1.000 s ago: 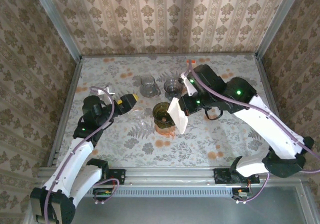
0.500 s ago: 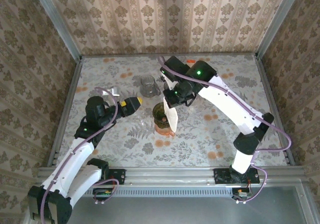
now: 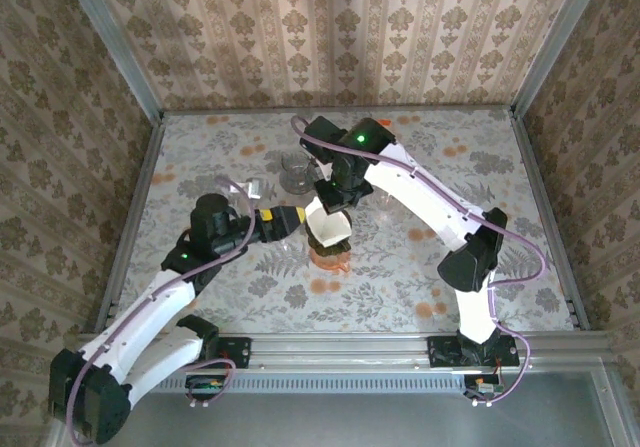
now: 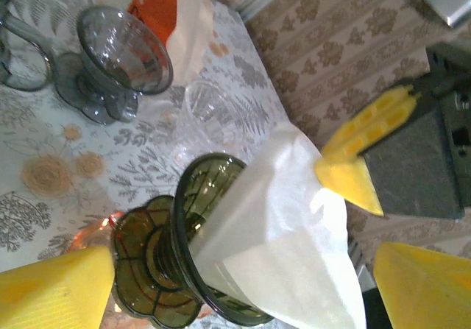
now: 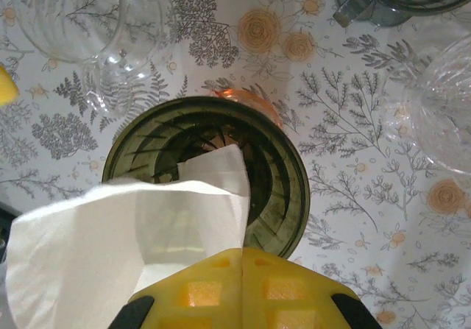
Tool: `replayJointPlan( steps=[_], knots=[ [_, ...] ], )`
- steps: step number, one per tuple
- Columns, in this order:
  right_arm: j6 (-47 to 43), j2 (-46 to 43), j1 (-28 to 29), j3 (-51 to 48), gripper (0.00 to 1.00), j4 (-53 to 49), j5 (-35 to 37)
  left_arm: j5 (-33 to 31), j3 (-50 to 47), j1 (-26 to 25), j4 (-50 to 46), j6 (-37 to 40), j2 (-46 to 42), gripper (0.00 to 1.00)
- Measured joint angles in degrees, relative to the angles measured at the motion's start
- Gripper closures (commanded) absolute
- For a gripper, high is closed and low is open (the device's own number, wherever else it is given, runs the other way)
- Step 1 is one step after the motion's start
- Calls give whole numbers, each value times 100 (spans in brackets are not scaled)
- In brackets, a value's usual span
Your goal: Place the coffee filter in the dripper
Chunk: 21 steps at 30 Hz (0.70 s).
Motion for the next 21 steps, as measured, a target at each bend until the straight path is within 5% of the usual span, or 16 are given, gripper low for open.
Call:
replayJointPlan(
  steps=[16,21],
  knots=[
    [-20,26,46,-129,100,181,262,-142,101,-428,452,-13,817,39],
    [-20,17,46,-367,81,367,304,-186,101,-428,529,-44,892,40]
  ],
)
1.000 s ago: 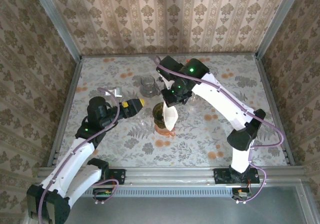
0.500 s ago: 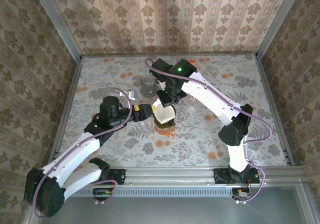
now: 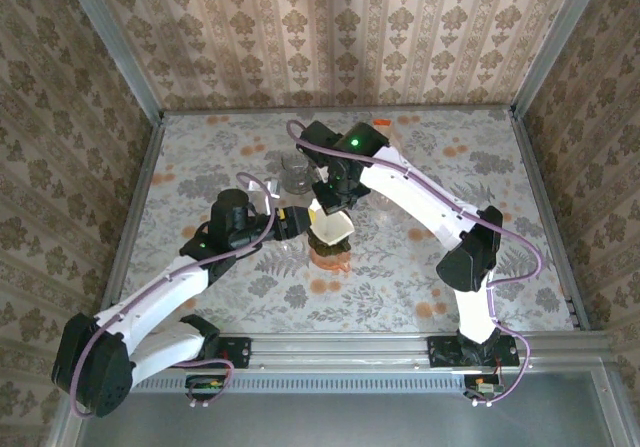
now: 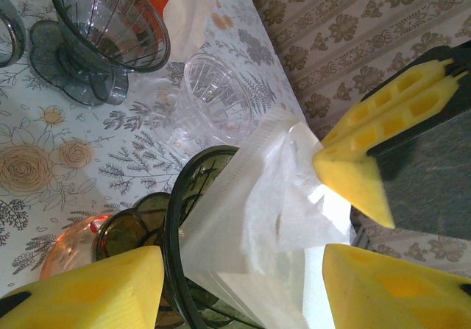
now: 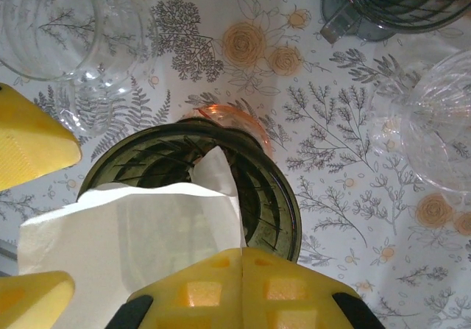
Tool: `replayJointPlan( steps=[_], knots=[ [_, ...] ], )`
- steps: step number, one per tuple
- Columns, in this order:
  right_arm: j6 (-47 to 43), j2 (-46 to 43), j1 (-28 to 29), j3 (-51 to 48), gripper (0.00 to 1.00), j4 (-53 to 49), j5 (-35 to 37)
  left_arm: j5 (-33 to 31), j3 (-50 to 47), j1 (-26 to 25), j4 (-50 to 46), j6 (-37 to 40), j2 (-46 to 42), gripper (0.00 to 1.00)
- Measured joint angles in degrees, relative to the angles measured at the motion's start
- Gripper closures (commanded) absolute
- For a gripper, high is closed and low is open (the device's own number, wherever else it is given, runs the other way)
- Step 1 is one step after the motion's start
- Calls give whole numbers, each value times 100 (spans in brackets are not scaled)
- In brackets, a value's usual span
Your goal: Place the coffee filter in the dripper
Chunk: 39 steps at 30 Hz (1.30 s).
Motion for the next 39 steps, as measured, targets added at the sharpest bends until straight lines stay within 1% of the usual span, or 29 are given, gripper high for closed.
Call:
replayJointPlan(
  steps=[4,6,8,11,16,17,18,24,29,32,35,37,39],
  knots=[
    [-11,-146,0,-448,63,262,74,-2,0,-2,28,-13,92,42],
    [0,-306,0,-688,52,424,94,-2,0,-2,28,-13,140,42],
    [-13,-520,0,-896,44,608,127,-2,0,-2,26,-28,162,41],
    [0,-1014,0,-1305,38,994,170,-2,0,-2,26,-31,164,41],
    [31,-2061,2,-2321,32,1954,140,-24,0,-2,24,-33,164,40],
    [39,-2258,7,-2540,30,2149,116,-31,0,-2,24,-33,164,40],
    [42,-2465,13,-2785,26,2369,94,-44,0,-2,24,-33,164,39],
    [63,-3099,39,-3711,23,3163,85,-61,0,-2,-31,-33,164,40],
    [160,-3141,39,-4140,23,3407,90,-70,0,-2,-63,-31,164,39],
    [225,-3121,39,-4236,25,3484,122,-101,2,-2,-92,-31,164,39],
    [280,-3108,39,-4325,31,3598,219,-131,2,-2,-129,-31,164,39],
    [328,-3108,39,-4426,39,3705,273,-149,2,-2,-146,-31,164,39],
    [361,-3108,39,-4557,50,3801,321,-155,2,-2,-149,-31,179,39]
  ],
)
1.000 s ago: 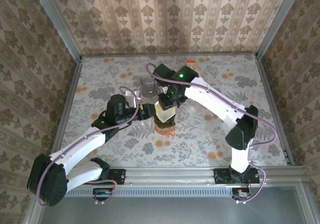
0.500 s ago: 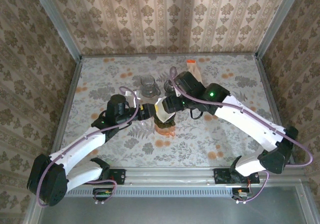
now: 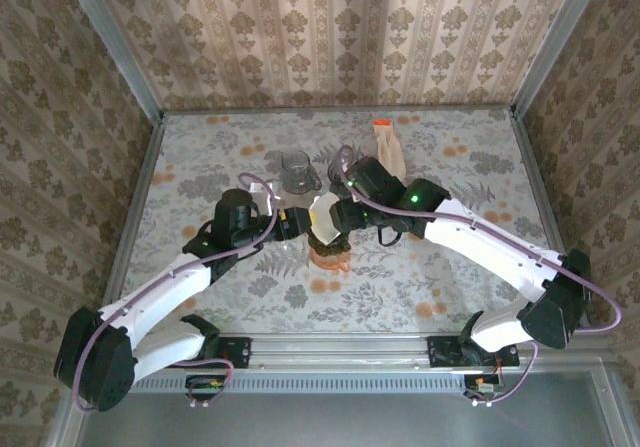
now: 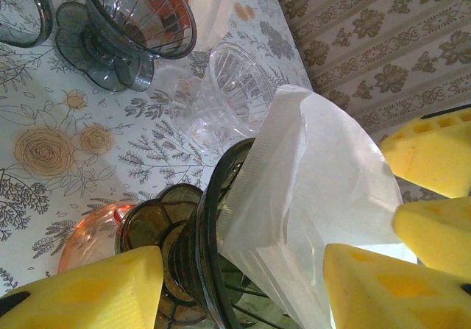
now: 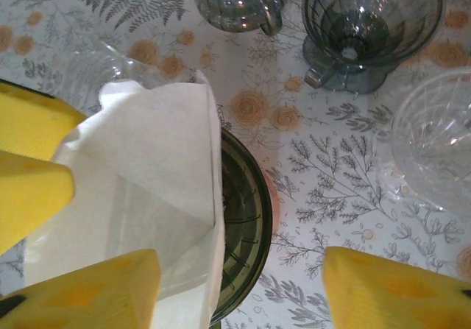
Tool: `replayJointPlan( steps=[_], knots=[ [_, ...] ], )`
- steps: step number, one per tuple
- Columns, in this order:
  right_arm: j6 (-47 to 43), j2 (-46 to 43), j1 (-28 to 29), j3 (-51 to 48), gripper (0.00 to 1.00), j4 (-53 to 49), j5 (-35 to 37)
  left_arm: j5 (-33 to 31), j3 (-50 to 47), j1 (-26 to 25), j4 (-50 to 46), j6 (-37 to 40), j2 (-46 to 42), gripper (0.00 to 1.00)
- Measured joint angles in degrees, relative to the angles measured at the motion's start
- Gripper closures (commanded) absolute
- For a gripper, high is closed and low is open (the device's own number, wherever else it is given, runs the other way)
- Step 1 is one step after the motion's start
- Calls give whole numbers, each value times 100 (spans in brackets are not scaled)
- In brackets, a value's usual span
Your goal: Place the coffee filter in the dripper
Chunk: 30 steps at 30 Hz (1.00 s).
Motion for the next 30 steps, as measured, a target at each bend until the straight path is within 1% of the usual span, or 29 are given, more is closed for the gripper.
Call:
replayJointPlan(
  steps=[3,6,8,10,14,18,25,30],
  knots=[
    [-35,7,7,-140,65,79,44,-2,0,0,0,0,52,39],
    [-81,37,50,-162,77,136,79,-17,0,0,-2,0,101,39],
    [-138,52,94,-162,82,175,140,-22,0,0,0,0,122,38],
    [-184,85,144,-162,85,186,229,-31,0,0,0,-2,133,36],
    [-232,249,243,-160,87,179,481,-39,0,0,-2,-22,127,30],
    [-319,450,363,-160,88,125,706,-46,11,0,-81,-42,28,29],
    [-345,514,490,-94,84,79,966,-101,144,4,-232,4,-31,40],
    [-354,514,490,-94,76,39,1029,-101,144,4,-238,42,-26,51]
  ],
)
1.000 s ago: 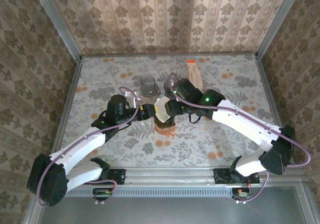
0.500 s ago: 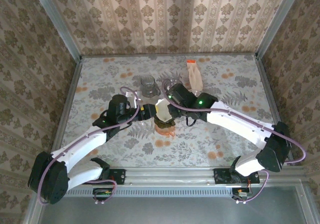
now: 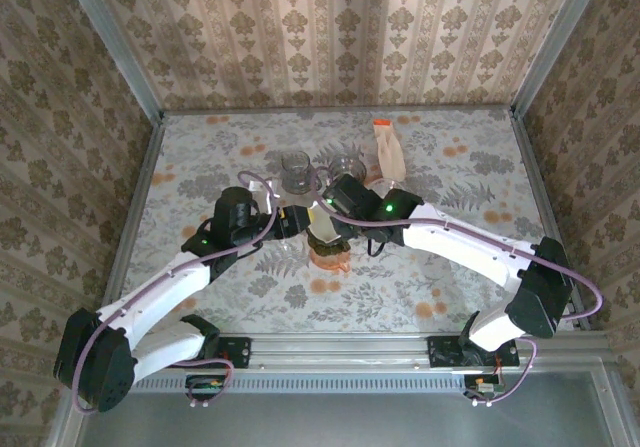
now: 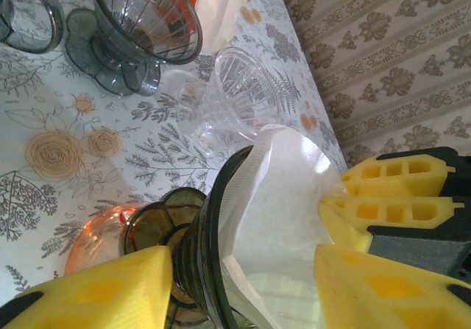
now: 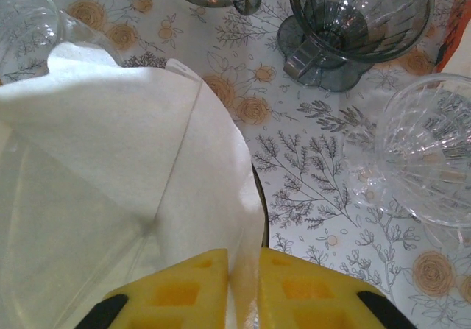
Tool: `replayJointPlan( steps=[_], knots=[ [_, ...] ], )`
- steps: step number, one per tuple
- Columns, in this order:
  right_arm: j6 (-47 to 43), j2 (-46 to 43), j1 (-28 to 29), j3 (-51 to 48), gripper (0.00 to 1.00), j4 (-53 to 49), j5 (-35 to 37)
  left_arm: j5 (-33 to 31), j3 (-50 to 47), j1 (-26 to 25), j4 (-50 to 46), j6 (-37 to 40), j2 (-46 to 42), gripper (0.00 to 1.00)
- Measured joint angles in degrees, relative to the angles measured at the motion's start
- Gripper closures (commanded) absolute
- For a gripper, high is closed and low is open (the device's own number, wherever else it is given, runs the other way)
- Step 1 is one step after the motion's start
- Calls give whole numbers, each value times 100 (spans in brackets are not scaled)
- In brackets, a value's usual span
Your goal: Place the coffee filter in the dripper
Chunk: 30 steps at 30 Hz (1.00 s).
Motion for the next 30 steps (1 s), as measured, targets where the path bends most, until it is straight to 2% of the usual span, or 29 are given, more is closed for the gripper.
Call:
replayJointPlan(
  steps=[2,5,7,13,19,30],
  knots=[
    [2,0,0,0,67,-7,26,2,0,0,4,9,9,53],
    [31,0,0,17,43,-20,68,2,0,0,4,9,13,55],
    [33,0,-2,76,34,-46,63,2,-2,0,4,9,13,56],
    [24,52,-74,516,29,-127,-129,4,-26,0,2,9,13,57],
    [22,522,-192,973,28,-365,-393,4,-39,0,2,9,13,57],
    [22,942,-354,999,29,-627,-614,4,-39,0,2,7,13,53]
  ],
)
